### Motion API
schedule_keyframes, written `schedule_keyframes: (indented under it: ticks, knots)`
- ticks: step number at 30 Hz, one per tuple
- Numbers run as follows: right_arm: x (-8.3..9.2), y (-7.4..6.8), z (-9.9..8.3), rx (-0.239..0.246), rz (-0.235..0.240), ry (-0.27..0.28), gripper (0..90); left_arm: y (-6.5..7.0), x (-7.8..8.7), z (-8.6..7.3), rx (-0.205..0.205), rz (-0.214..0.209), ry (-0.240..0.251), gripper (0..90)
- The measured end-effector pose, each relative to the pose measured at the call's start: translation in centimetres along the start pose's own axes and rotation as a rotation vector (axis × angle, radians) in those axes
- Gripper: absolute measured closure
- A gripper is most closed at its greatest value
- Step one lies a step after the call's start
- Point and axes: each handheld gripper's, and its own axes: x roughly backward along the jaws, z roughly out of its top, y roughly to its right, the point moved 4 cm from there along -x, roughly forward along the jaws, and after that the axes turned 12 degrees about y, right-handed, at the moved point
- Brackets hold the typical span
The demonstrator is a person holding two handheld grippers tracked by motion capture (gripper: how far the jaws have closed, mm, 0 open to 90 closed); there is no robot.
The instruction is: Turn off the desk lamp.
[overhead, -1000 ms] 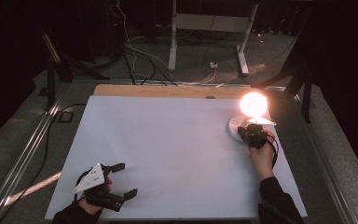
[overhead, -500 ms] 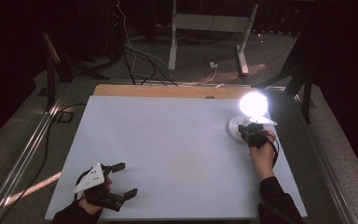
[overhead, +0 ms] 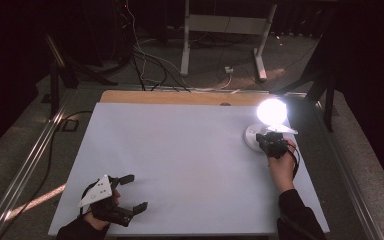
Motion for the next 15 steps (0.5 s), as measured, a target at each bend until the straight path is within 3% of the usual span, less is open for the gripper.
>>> schedule_keyframes:
  ticks: [15]
  knots:
    - [-0.58,-0.03,-0.74,0.001,0.003,-0.025,90.0,0.01,0.03,0.02,-0.003,0.0,0.0,0.5]
